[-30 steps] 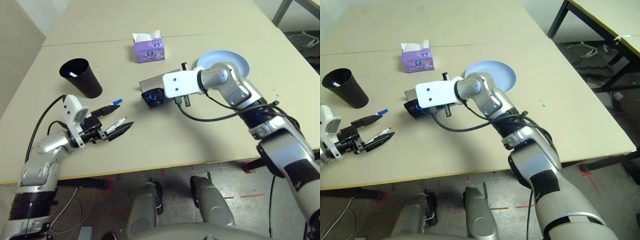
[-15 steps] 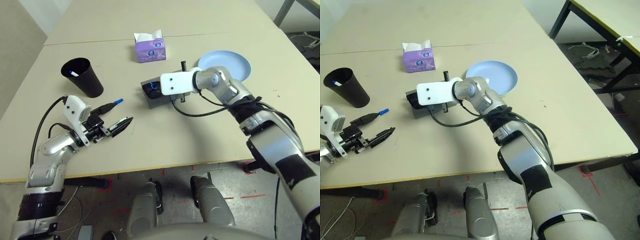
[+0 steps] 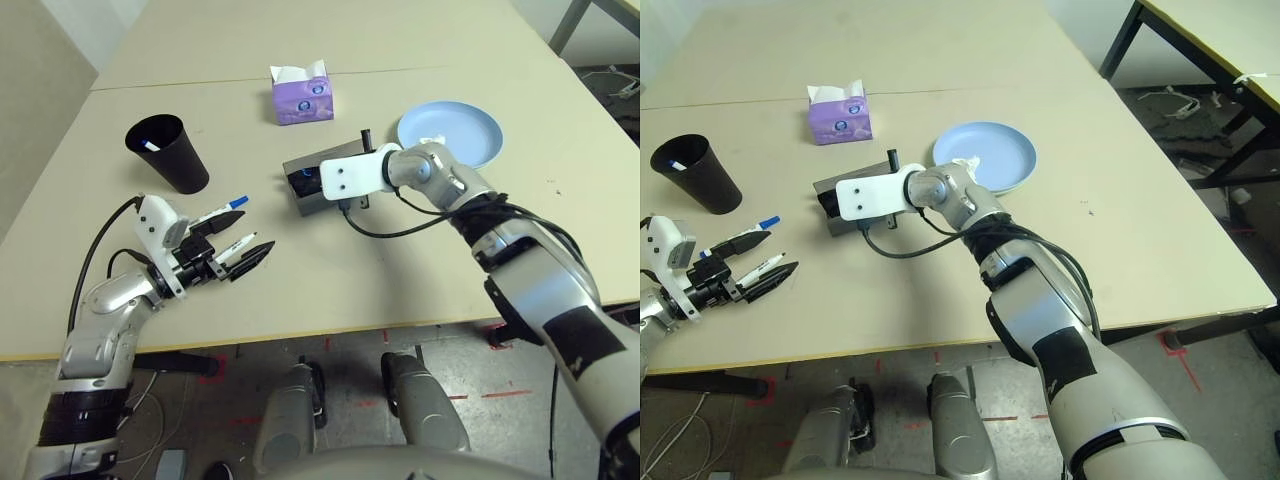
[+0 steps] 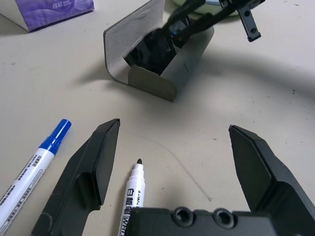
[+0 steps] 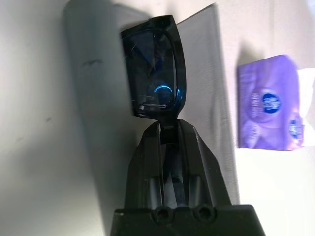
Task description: Organize and tidy the items on the table.
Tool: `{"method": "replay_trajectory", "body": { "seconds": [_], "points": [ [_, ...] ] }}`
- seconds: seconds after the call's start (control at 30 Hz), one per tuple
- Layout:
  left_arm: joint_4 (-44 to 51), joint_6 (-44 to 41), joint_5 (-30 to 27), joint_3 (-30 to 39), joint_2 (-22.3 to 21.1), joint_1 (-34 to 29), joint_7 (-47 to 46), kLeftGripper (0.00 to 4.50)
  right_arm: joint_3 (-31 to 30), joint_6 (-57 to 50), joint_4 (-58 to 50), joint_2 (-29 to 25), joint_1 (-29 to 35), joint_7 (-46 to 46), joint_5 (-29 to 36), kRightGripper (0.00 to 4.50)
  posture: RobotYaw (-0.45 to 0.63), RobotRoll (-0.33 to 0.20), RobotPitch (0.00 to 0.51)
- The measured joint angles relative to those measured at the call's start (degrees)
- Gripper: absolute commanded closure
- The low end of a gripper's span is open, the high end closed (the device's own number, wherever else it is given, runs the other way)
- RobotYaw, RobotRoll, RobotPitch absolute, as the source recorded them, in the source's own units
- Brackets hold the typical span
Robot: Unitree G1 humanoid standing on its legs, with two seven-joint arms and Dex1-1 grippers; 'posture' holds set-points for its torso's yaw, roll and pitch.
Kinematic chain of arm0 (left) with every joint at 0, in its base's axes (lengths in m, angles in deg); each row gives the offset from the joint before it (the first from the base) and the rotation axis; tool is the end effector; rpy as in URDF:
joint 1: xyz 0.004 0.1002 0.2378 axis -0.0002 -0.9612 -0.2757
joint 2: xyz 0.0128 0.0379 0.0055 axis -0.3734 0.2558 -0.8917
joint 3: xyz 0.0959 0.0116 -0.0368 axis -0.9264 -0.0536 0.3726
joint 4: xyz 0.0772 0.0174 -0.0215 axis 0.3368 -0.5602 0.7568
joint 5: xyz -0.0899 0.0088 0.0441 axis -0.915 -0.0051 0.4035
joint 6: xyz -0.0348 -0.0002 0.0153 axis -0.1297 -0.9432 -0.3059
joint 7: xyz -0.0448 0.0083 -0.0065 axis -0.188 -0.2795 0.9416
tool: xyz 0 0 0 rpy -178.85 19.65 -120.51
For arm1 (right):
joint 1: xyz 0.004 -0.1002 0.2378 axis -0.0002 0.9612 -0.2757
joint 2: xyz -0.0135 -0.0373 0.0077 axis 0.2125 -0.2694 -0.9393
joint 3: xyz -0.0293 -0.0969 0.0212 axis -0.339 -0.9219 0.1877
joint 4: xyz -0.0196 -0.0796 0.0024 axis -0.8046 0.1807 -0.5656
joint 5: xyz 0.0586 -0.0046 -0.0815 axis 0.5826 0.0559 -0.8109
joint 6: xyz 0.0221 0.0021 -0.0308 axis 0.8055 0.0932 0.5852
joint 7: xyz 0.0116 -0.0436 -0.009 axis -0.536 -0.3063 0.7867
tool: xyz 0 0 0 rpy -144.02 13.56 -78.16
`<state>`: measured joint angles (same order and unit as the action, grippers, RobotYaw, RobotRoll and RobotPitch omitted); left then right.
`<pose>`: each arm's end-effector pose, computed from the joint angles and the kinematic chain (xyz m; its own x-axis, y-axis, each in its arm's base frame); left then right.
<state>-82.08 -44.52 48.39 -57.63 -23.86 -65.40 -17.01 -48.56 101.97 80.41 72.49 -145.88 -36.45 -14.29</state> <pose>0.2069 0.2897 0.1244 0.7410 -0.6657 -0.0885 0.6708 0.7277 0.1431 0.3562 -0.0710 0.1940 0.4816 0.7304 -0.4844 -0.4946 -0.2298 -0.8382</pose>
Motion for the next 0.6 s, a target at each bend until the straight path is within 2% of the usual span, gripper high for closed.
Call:
{"method": "replay_trajectory", "body": {
  "seconds": [0.1, 0.5, 0.6],
  "points": [
    [0.0, 0.0, 0.0, 0.0, 0.0, 0.0, 0.3, 0.00, 0.0, -0.3, -0.9, -0.5, 0.0, -2.1, 0.5, 4.30, -0.04, 0.000, 0.207],
    [-1.2, 0.0, 0.0, -0.7, 0.2, 0.4, 1.4, 0.00, 2.3, -4.4, -4.5, -1.0, -0.5, -4.0, 2.3, 0.08, -0.06, 0.000, 0.207],
    [-1.5, 0.0, 0.1, -0.8, 0.2, 0.4, 1.6, 0.00, 2.8, -4.7, -4.5, -1.2, -0.9, -3.8, 2.8, 0.03, -0.06, 0.000, 0.205]
  ]
}}
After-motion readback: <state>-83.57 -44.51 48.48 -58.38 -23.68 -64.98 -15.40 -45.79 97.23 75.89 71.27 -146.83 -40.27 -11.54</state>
